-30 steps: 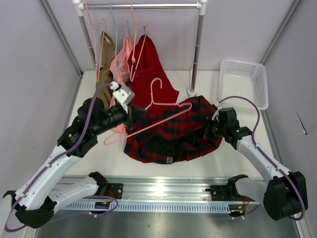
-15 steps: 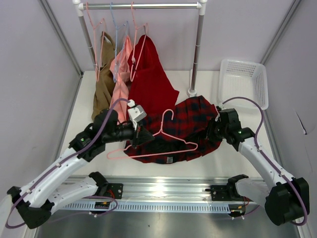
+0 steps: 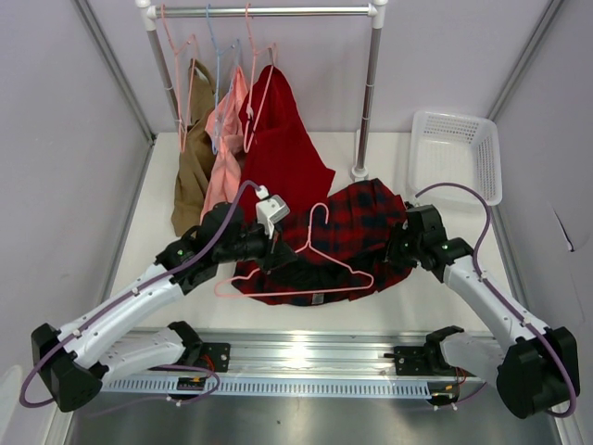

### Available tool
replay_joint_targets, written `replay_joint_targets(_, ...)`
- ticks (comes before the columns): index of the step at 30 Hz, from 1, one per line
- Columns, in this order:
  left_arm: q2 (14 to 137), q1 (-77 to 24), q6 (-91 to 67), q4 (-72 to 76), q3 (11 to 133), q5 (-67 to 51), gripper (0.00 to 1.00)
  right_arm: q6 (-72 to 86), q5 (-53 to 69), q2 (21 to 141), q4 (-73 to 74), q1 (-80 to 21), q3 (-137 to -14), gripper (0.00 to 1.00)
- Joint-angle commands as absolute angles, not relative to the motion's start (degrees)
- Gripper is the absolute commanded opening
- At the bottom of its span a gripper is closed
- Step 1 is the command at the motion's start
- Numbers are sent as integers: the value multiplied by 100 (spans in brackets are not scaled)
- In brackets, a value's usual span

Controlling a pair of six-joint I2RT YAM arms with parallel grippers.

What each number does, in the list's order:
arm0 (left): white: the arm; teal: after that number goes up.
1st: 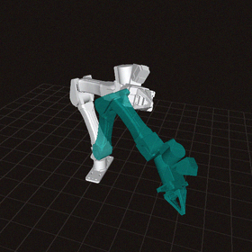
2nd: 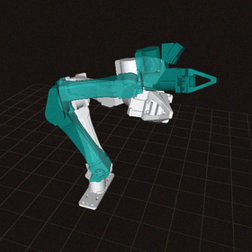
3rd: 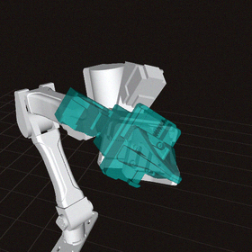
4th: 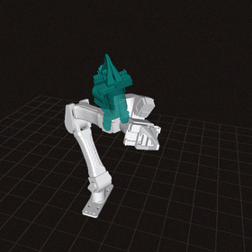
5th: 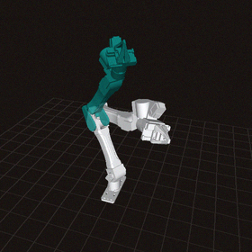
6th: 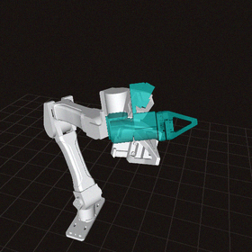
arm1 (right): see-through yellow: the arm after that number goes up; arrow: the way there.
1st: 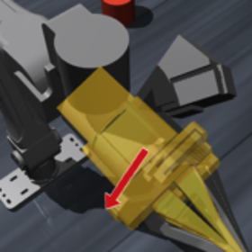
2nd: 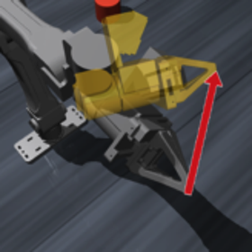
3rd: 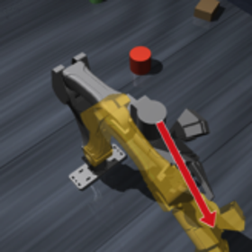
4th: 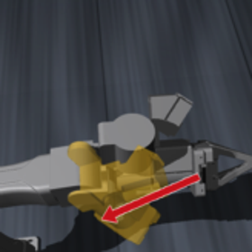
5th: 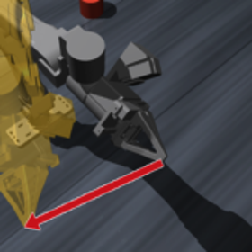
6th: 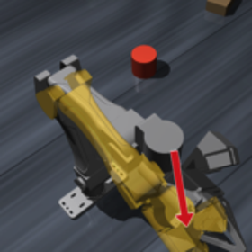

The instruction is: Place the skirt on the hanger

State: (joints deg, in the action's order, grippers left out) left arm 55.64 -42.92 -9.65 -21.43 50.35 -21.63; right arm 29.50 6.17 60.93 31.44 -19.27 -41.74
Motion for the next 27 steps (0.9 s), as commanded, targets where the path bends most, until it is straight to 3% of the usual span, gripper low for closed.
replay_joint_targets(1, 5345, -4307, -1160, -1609, 5045, -2267, 0, 3015, 299, 6318, 3015, -1942, -4201, 28)
replay_joint_targets(5, 5413, -4307, -1046, -1986, 5264, -1645, 0, 3006, 237, 6477, 2743, -1942, -4236, 13)
replay_joint_targets(9, 5536, -4307, -1072, -1969, 5256, -1328, 0, 2901, 211, 6697, 2593, -1942, -4490, 9)
replay_joint_targets(22, 5213, -4210, -1186, -1644, 5115, -1775, 0, 2593, -229, 7137, 2549, -1934, -5089, 7)
replay_joint_targets(27, 5177, -4157, -1186, -1785, 5116, -1108, 0, 2523, -334, 7093, 2531, -1942, -5176, 11)
